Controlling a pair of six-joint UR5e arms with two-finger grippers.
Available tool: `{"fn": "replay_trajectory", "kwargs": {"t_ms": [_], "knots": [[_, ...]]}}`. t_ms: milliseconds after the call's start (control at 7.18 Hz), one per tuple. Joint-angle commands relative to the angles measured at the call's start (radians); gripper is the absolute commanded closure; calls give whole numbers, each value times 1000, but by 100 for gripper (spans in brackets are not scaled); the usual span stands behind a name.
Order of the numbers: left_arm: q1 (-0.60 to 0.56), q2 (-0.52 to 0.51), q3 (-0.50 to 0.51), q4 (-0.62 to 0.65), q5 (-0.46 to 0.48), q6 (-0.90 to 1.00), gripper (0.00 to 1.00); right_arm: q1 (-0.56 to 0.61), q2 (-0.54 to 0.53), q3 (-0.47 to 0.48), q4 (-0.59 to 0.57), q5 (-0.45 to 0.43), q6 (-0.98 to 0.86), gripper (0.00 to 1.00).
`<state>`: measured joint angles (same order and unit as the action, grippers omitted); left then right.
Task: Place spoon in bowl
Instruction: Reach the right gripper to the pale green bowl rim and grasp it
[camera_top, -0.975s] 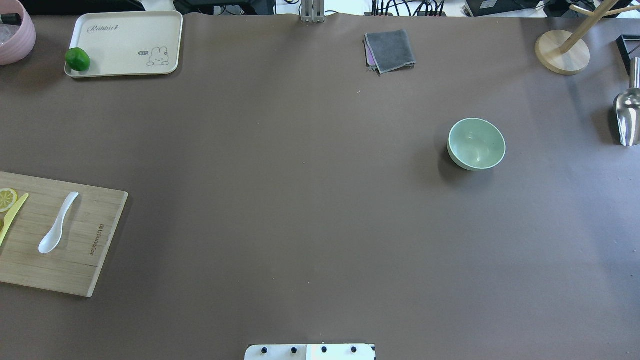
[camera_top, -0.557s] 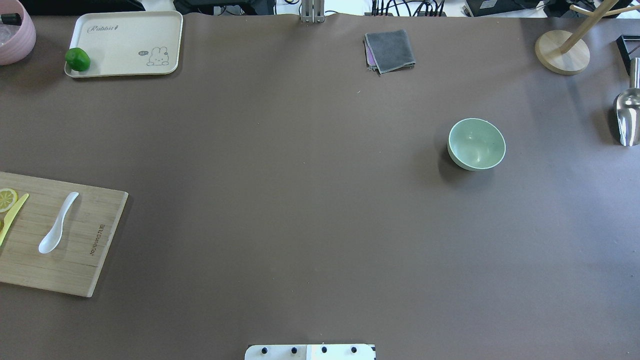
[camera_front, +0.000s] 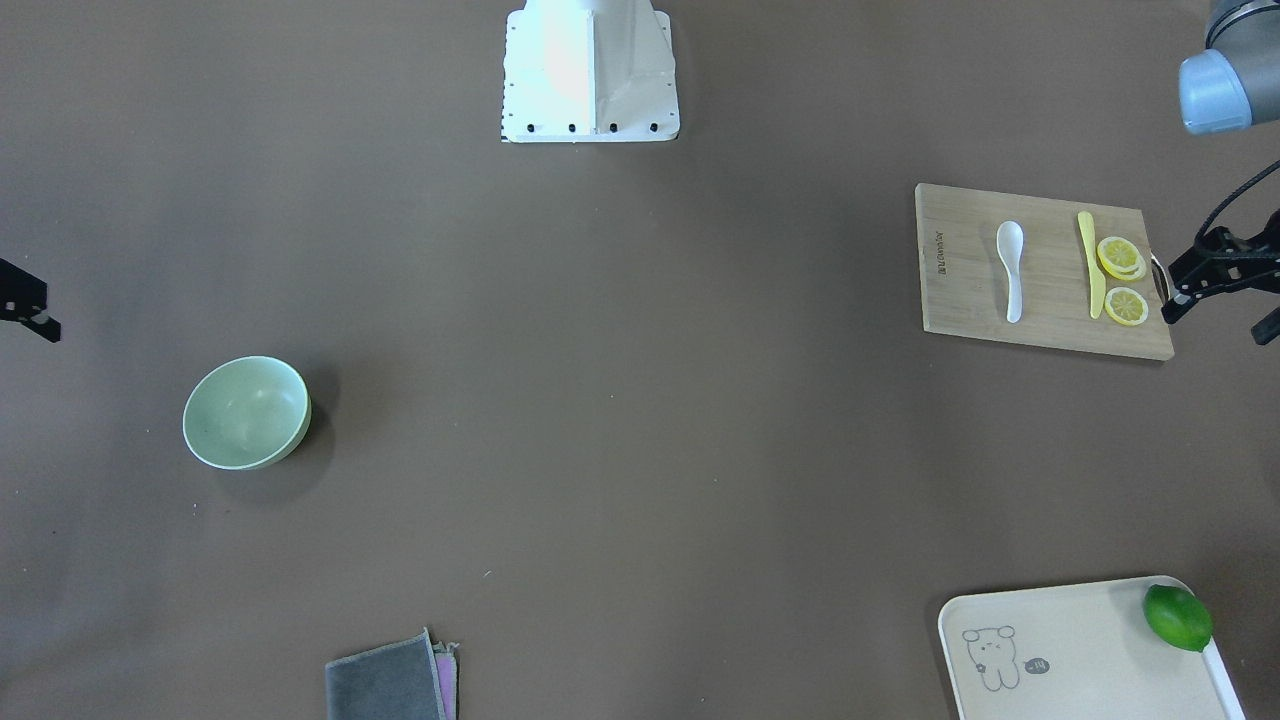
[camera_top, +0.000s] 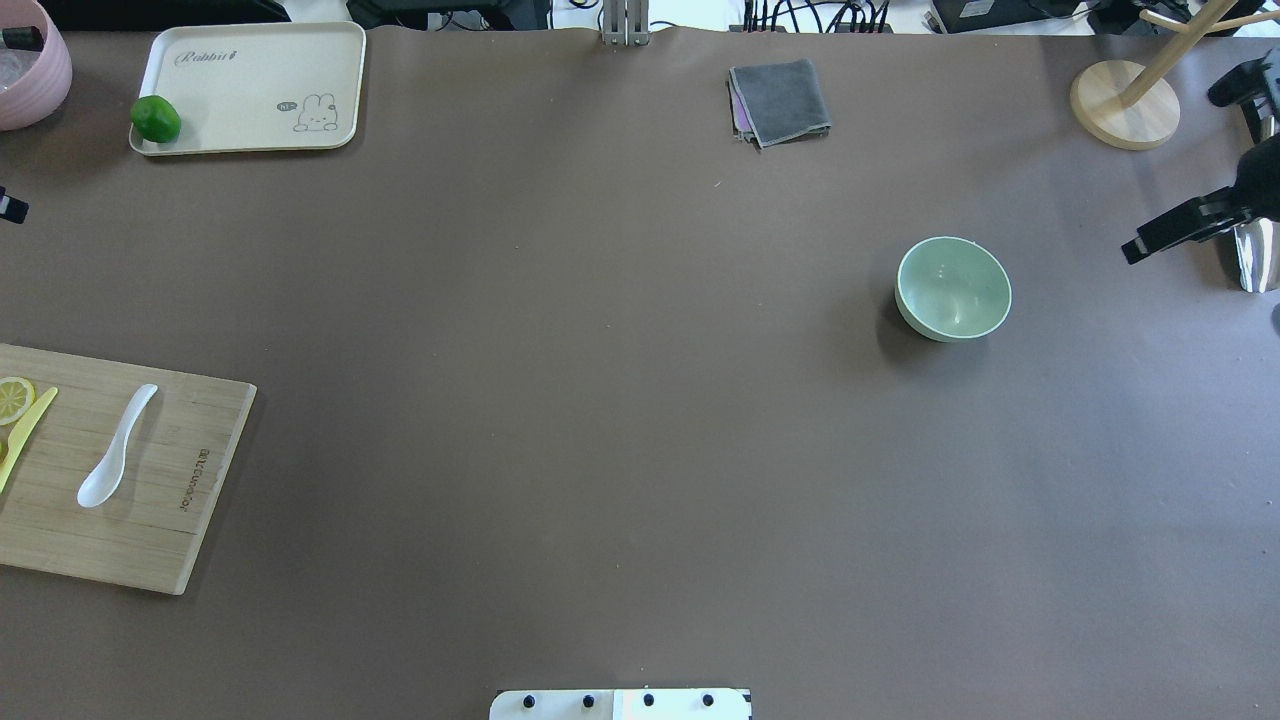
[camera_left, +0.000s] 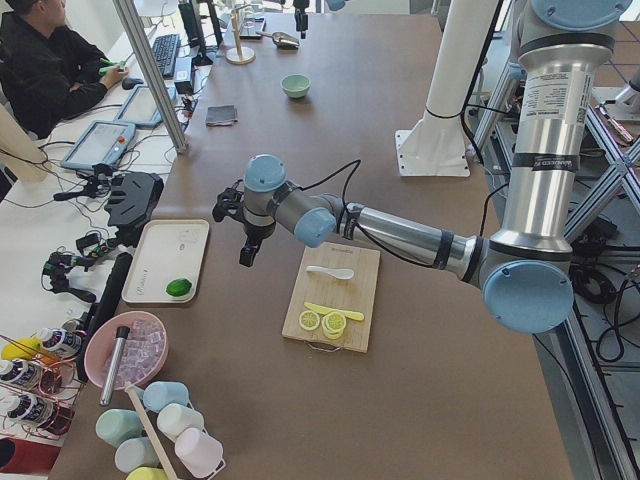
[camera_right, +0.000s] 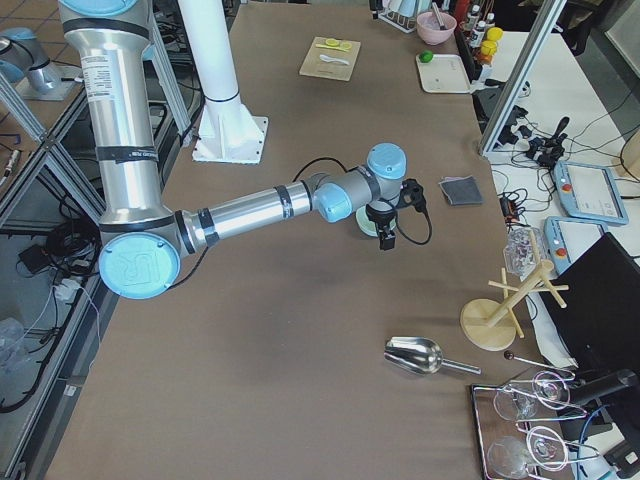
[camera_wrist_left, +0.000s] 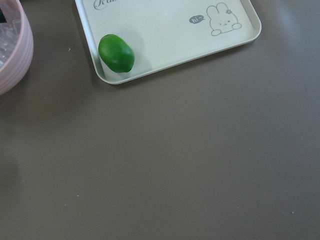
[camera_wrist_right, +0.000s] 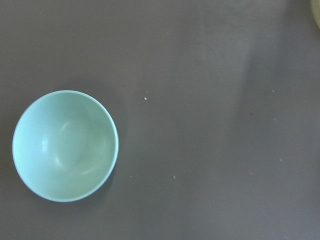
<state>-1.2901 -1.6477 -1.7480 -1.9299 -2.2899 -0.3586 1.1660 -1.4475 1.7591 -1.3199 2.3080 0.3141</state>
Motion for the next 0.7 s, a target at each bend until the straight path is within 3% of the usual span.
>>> {"fn": "replay_trajectory", "kwargs": {"t_ms": [0, 139, 418, 557], "knots": [[9, -7, 4, -3, 0, -23, 2, -135, 80, -41, 71, -79, 238, 0], [9, -7, 4, -3, 0, -23, 2, -147, 117, -114, 111, -84, 259, 0], [9, -7, 5, -4, 0, -25, 2, -167, 119, -287, 349, -84, 261, 0], [9, -9, 8, -4, 0, -25, 2, -180, 127, -338, 350, -85, 266, 0]]}}
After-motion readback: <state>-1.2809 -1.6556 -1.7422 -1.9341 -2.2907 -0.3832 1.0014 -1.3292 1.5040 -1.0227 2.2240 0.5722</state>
